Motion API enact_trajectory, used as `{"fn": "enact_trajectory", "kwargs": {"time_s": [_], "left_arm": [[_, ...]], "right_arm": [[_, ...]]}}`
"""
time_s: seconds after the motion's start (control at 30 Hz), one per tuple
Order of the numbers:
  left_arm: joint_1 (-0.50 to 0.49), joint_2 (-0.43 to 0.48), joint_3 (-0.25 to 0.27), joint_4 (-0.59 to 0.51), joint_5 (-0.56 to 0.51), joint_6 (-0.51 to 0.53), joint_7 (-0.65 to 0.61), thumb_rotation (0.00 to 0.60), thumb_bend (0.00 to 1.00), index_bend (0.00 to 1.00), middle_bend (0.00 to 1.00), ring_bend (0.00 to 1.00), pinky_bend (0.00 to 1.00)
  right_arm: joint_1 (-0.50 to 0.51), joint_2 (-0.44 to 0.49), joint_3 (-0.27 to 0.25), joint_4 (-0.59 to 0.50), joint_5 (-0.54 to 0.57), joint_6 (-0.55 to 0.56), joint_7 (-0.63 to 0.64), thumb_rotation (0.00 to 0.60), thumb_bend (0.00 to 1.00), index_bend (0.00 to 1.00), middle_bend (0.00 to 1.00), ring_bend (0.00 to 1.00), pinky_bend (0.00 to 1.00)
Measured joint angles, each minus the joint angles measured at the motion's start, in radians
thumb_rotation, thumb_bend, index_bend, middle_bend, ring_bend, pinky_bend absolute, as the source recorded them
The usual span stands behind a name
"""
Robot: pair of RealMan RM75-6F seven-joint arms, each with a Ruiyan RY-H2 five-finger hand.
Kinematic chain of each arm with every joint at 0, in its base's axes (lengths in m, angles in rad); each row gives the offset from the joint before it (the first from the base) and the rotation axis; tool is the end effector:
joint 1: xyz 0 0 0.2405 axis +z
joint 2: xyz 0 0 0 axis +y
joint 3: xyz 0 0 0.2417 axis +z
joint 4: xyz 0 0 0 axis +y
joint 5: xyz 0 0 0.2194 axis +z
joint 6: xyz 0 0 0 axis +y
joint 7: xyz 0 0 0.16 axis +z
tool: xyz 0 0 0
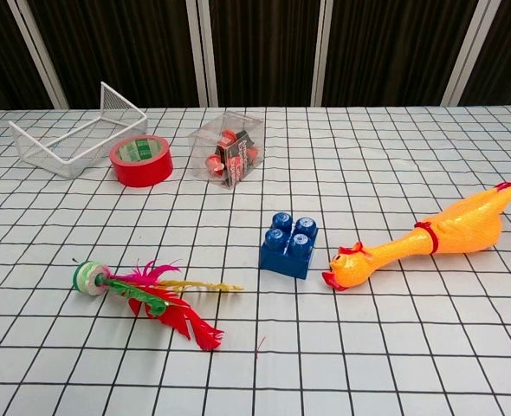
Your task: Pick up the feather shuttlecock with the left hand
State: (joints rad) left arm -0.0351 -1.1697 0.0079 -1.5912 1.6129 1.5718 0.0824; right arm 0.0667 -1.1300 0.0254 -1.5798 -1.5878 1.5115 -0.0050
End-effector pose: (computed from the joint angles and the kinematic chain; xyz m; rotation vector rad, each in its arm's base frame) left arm -0.2925 0.1685 0.1277 -1.4507 -0.8275 -0.9088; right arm -0.2984 -0.1858 0.1383 1.4555 -0.8578 0.9193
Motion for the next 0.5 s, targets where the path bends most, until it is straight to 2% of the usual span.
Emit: {"fn": "enact_trajectory", "kwargs": {"time_s": [0.3,0.5], "left_arm": [[-0.001,0.0,0.004,0.003,0.009,0.0,0.003,0.6,0.09,0.0,0.0,0.0,0.0],[-0.023,0.009,0.02,0.023,0.062,-0.023,0.013,0.6,0.1,0.0,0.0,0.0,0.0]], "right_arm": [[-0.001,-0.001,0.0,0.001,-0.002,0.002,0.001,0.6,0.34,0.0,0.0,0.0,0.0],[0.0,-0.003,0.0,0.0,-0.001,0.0,-0.001,0.6,0.34,0.0,0.0,0.0,0.0]]}}
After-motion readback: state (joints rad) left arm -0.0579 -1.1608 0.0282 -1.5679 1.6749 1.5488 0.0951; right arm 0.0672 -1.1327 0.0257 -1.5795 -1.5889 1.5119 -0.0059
